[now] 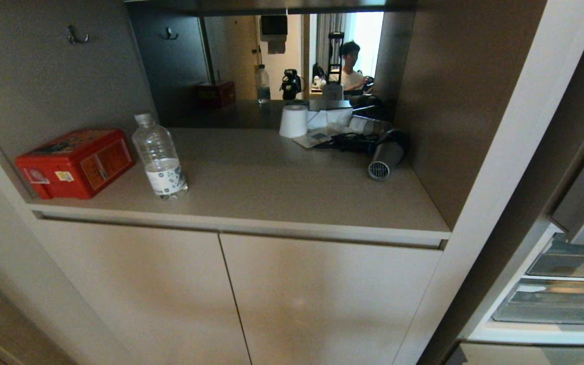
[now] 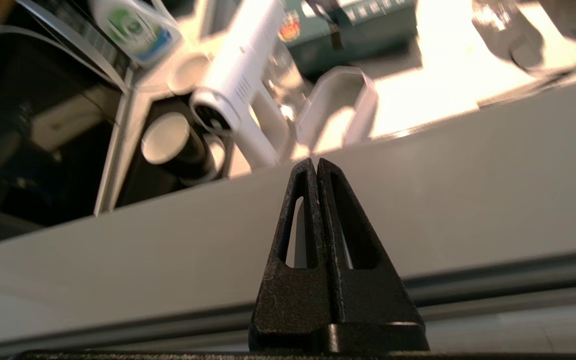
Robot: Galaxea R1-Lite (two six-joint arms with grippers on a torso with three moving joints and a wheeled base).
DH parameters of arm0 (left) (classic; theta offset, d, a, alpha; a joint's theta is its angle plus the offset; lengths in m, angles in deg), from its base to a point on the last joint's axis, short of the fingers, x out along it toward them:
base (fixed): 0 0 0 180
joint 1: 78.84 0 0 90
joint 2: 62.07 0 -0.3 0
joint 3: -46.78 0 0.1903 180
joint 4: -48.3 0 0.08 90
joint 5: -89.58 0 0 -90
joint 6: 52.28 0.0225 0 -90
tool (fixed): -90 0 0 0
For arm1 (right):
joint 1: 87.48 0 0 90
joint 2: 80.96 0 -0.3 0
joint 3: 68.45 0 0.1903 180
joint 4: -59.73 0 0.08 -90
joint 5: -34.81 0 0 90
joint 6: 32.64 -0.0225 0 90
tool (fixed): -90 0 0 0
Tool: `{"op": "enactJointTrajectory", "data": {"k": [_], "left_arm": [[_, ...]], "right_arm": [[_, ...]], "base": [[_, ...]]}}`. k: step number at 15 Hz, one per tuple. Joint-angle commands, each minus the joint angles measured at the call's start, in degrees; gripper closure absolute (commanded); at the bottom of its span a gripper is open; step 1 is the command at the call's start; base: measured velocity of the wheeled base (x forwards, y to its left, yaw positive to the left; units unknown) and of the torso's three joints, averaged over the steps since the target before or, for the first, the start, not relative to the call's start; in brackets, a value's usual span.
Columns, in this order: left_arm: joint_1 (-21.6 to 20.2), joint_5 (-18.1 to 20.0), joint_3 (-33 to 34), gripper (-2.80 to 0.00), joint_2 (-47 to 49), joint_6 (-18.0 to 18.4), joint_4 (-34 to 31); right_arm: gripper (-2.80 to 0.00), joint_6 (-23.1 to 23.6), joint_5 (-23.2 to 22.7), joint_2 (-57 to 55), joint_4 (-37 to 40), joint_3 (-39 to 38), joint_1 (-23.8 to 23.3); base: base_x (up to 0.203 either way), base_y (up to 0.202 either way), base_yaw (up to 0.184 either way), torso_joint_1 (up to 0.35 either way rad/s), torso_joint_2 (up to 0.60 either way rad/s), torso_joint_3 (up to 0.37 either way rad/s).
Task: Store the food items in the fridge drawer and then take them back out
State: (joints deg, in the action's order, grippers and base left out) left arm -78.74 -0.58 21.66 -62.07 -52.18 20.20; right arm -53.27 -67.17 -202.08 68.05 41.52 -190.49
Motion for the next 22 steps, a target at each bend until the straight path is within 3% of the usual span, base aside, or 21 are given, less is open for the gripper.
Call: {"op": "enactJointTrajectory", "data": {"k": [1, 6, 13, 17, 20, 22], "left_arm": [[0.0, 0.0, 0.0, 0.0, 0.1, 0.0, 0.0], [0.0, 0.0, 0.0, 0.0, 0.0, 0.0, 0.0], [0.0, 0.0, 0.0, 0.0, 0.1, 0.0, 0.0], [0.0, 0.0, 0.0, 0.0, 0.0, 0.0, 0.0], [0.0, 0.0, 0.0, 0.0, 0.0, 0.0, 0.0], [0.0, 0.0, 0.0, 0.0, 0.0, 0.0, 0.0]], "right_arm": [[0.0, 0.6, -0.2, 1.3, 4.8, -0.3, -1.2], [0.0, 0.7, -1.5, 6.9, 5.6, -4.3, -2.6], [0.0, -0.4, -11.3, 26.3, 5.2, -17.3, -3.5], [0.0, -8.8, -17.6, 37.4, -0.5, -19.2, -3.6], [0.0, -9.2, -16.3, 39.5, -1.9, -21.6, -8.2], [0.0, -8.3, -16.4, 40.6, -2.5, -23.5, -8.3]], "base": [[0.0, 0.0, 0.0, 0.0, 0.0, 0.0], [0.0, 0.0, 0.0, 0.0, 0.0, 0.0], [0.0, 0.0, 0.0, 0.0, 0.0, 0.0], [0.0, 0.0, 0.0, 0.0, 0.0, 0.0], [0.0, 0.0, 0.0, 0.0, 0.0, 0.0], [0.0, 0.0, 0.0, 0.0, 0.0, 0.0]]}}
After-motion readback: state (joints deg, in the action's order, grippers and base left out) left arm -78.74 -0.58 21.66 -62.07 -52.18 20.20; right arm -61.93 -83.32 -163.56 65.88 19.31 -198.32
